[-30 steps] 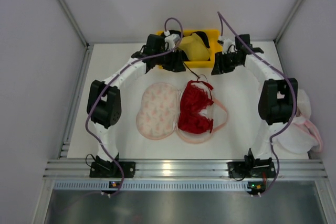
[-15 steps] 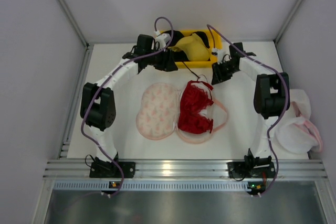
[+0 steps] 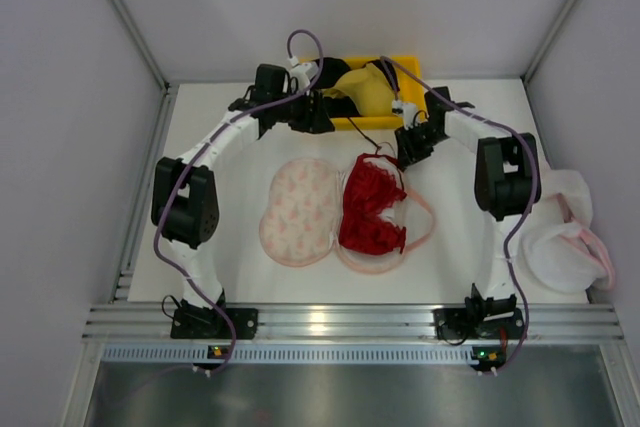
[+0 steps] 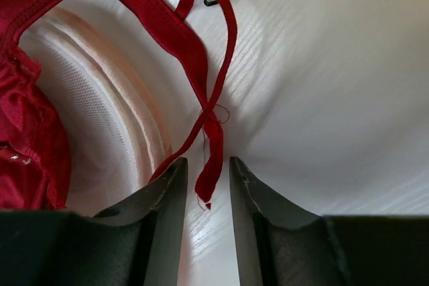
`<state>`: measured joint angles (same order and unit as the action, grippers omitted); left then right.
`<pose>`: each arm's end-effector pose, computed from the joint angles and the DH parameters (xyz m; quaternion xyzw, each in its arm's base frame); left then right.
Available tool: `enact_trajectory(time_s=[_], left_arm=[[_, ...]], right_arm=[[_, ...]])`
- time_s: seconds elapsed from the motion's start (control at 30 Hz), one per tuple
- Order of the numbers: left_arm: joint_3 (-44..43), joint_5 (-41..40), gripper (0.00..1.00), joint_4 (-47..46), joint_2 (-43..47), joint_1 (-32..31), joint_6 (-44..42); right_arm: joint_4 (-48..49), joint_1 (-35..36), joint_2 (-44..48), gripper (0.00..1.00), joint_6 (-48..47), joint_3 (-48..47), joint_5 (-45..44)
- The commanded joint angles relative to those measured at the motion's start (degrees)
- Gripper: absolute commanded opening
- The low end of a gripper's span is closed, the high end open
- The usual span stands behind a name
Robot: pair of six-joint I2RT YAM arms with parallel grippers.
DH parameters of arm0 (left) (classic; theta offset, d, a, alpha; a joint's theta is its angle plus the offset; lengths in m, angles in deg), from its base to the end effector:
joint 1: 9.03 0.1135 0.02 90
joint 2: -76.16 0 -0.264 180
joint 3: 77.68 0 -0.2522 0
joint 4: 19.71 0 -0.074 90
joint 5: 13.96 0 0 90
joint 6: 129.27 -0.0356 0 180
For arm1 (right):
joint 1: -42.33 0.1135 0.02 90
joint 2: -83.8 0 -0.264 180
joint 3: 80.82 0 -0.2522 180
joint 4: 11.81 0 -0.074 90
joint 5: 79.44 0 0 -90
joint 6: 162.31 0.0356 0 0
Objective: Place the bra in the laundry bag and zip it closed
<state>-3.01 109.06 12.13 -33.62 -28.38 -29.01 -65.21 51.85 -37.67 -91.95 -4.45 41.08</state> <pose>0.4130 -0.1656 0.2809 0.1958 0.8425 -0.3558 0.3539 0.4226 0.0892 0.1623 -0.2811 0.9104 0.2448 0.1795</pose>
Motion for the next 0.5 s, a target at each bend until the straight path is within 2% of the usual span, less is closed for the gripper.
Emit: enact_trajectory(time_s=[0.0,0.03,0.13,0.47], left_arm=[[0.1,1.1,0.57,-1.6,1.5,1.0,0.4],[0.1,1.0,0.57,-1.6,1.6,1.0,0.3],[0.3,1.0,0.57,-1.6,1.8,1.2,0.1],[0.8,-0.1,0.57,-1.6,2.5,1.2,-0.5]], right_arm=[[-0.9,0.9,-2.9,0.31,-2.2,-4.1,-1.7],[-1.0,0.9,-3.4,0.2,-2.2,-4.8,-2.0],[-1.2,0.9,-2.9,0.0,-2.0,-8.1,-2.9],[6.1,0.6,6.3,0.0,-0.8,-15.2,-5.1]])
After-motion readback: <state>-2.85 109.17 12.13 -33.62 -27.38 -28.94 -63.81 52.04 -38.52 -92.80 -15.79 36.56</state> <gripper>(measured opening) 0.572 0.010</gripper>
